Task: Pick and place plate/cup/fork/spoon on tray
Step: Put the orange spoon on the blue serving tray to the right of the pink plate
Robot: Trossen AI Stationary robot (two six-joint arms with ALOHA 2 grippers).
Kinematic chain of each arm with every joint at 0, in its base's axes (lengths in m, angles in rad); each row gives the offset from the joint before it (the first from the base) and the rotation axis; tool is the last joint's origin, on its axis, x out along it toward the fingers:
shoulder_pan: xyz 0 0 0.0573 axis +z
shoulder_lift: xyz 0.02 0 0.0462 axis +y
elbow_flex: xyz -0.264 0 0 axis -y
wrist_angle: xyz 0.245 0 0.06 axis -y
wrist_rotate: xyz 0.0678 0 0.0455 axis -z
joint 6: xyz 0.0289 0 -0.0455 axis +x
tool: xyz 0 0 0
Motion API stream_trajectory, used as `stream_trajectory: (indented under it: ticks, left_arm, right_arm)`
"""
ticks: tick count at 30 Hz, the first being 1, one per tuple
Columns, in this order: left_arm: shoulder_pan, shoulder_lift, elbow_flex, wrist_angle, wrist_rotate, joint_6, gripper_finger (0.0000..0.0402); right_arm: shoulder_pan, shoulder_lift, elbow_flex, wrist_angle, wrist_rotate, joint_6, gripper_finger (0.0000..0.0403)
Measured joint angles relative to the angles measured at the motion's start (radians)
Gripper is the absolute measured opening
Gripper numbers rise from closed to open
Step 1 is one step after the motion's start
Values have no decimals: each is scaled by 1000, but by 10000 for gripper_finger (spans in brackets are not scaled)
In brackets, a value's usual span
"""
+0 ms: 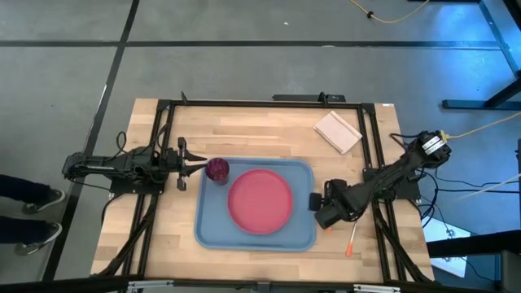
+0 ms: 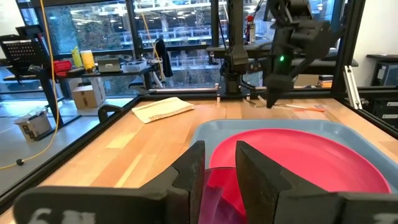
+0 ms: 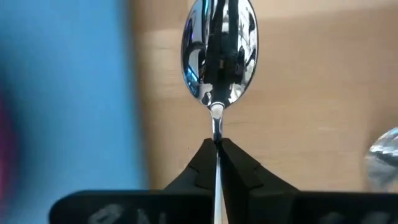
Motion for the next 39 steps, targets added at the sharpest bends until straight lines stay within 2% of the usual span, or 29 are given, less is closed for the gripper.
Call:
stream_trajectory:
  ticks: [4,7,14,21,24,39]
  left_arm:
    - [0,0,0,0,0,0,82]
    - [0,0,0,0,0,0,82]
    - [0,0,0,0,0,0,82]
    - [0,0,0,0,0,0,82]
    - [0,0,0,0,0,0,82]
    - [0,0,0,0,0,0,82]
  right_arm:
    - [-13,0,89,-35,111,-100,10]
    - [-52,0,118,-12,150,-176,10]
    - [-158,64,98,146,103,-332,11]
    - [-202,155,98,214,-3,-340,11]
    - [-201,169,98,254,-8,-349,11]
    - [-201,171,98,237,-8,-362,20]
